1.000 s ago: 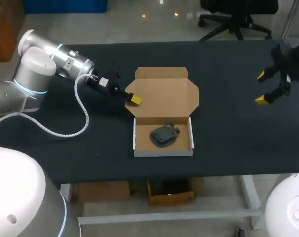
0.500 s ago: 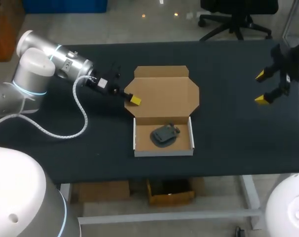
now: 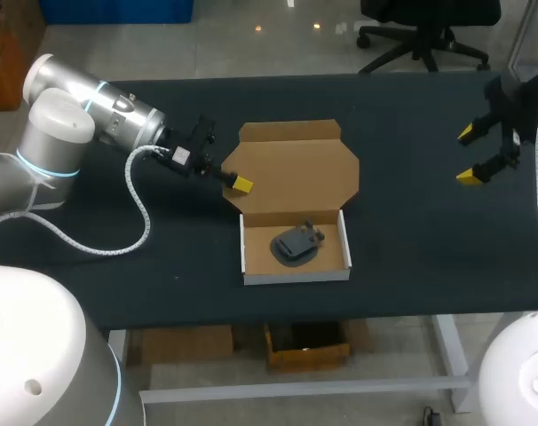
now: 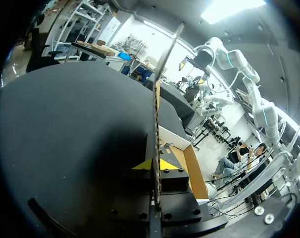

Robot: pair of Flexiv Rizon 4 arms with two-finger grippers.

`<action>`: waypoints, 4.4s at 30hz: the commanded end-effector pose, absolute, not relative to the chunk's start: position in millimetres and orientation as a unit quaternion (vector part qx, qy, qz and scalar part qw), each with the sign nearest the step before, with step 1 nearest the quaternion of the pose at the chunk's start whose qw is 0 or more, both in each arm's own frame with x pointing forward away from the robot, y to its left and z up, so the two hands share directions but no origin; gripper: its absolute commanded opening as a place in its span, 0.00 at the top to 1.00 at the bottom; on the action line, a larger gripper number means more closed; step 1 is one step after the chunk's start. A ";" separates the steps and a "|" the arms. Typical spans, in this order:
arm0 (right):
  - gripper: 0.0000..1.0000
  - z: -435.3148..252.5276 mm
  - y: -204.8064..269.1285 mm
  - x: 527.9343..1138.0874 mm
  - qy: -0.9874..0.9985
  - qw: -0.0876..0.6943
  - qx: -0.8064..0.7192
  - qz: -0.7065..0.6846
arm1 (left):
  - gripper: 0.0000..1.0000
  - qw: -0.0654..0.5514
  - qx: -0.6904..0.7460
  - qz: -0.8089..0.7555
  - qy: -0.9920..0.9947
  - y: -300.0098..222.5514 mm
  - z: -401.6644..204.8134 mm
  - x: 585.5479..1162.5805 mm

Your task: Assemble the packaging by folding the flat box into shape, placing the metal phone stand inside, and closing the box properly

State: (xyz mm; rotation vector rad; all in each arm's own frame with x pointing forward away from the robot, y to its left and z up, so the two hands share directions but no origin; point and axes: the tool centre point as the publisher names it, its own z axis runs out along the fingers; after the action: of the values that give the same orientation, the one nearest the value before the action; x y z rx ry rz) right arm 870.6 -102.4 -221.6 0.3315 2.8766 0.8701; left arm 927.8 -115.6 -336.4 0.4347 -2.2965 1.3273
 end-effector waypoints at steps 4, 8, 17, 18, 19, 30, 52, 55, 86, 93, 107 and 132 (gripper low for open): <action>0.00 -206.7 -97.4 880.5 0.954 0.062 0.092 0.278 | 1.00 0.195 0.140 0.478 -0.845 -120.8 -330.9 914.9; 0.00 -200.7 -92.2 890.9 0.957 0.062 0.081 0.272 | 1.00 0.185 0.130 0.474 -0.851 -124.2 -328.5 911.8; 0.00 -193.3 -82.2 909.5 0.960 0.062 0.062 0.267 | 1.00 0.164 0.113 0.476 -0.857 -128.6 -326.2 914.6; 0.00 -192.5 -81.7 910.6 0.960 0.062 0.061 0.267 | 1.00 0.163 0.113 0.478 -0.856 -128.7 -326.0 915.6; 0.00 -191.6 -81.3 911.4 0.960 0.062 0.060 0.267 | 1.00 0.160 0.112 0.479 -0.856 -128.7 -325.9 916.3; 0.00 -184.5 -79.0 919.3 0.962 0.064 0.052 0.262 | 1.00 0.140 0.101 0.504 -0.846 -124.5 -323.8 922.3; 0.00 -180.1 -61.3 938.3 0.964 0.054 0.024 0.260 | 1.00 0.054 0.042 0.517 -0.853 -123.6 -324.0 903.0; 0.00 -178.7 -55.5 941.4 0.965 0.053 0.017 0.258 | 1.00 0.046 0.035 0.516 -0.855 -125.0 -323.9 900.2; 0.00 -174.1 -12.4 958.7 0.972 0.035 -0.002 0.232 | 1.00 -0.001 0.022 0.515 -0.857 -122.5 -321.4 892.7; 0.00 -172.3 -9.5 959.7 0.972 0.030 -0.003 0.235 | 1.00 -0.003 0.018 0.517 -0.856 -122.9 -322.1 893.6; 0.00 -164.0 -0.6 957.8 0.973 0.015 -0.002 0.230 | 1.00 -0.003 0.018 0.517 -0.856 -122.9 -322.1 893.6; 0.00 -174.1 25.7 980.3 0.980 -0.020 0.014 0.196 | 1.00 -0.018 0.016 0.523 -0.852 -122.6 -319.0 890.9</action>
State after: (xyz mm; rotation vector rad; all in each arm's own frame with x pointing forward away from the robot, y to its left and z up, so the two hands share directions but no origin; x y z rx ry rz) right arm 977.9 24.2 -176.1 0.0504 3.1054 0.6287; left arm 895.2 -123.0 -319.7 0.0484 -2.6972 1.6379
